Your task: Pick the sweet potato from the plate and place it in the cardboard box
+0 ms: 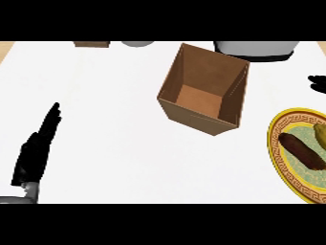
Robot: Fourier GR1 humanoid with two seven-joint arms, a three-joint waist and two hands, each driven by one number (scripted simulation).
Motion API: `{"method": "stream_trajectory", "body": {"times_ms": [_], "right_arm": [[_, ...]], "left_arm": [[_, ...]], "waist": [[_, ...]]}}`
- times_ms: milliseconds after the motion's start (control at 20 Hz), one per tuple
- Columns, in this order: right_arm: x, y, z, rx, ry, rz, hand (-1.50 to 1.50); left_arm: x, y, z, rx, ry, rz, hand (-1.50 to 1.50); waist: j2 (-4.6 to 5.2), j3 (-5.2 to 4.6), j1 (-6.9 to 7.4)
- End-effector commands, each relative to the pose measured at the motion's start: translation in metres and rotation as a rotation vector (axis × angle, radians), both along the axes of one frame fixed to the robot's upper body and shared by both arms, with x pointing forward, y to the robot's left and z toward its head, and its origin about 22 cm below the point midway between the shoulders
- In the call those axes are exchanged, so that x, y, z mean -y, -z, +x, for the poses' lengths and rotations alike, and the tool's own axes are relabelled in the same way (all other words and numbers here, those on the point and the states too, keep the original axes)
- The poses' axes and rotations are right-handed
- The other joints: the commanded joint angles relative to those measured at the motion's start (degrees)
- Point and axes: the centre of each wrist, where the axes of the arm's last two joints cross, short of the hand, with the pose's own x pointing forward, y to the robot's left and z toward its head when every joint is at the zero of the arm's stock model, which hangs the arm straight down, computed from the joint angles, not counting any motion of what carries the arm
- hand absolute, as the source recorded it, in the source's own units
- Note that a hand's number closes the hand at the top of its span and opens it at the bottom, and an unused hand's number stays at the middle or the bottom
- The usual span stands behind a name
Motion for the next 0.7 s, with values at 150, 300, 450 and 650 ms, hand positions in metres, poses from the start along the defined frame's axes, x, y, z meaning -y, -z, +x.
{"method": "stream_trajectory", "body": {"times_ms": [150, 300, 450, 650], "right_arm": [[0.0, -0.03, -0.014, -0.128, 0.052, -0.522, -1.5], [-0.019, -0.009, -0.019, -0.201, 0.041, -0.583, -1.5], [-0.041, 0.012, -0.03, -0.226, 0.05, -0.624, -1.5], [-0.051, 0.018, -0.047, -0.198, 0.105, -0.638, -1.5]], "left_arm": [[-0.003, -0.006, -0.01, 0.009, 0.011, 0.003, 0.0], [-0.005, -0.01, -0.004, -0.001, 0.013, 0.005, 0.0], [-0.007, -0.014, -0.005, 0.005, 0.013, 0.026, 0.0], [-0.004, -0.018, -0.002, 0.006, -0.005, 0.002, 0.0]], "waist": [[-0.12, -0.05, 0.42], [0.13, 0.05, 0.33], [0.11, 0.07, 0.1], [0.05, 0.09, -0.49]]}}
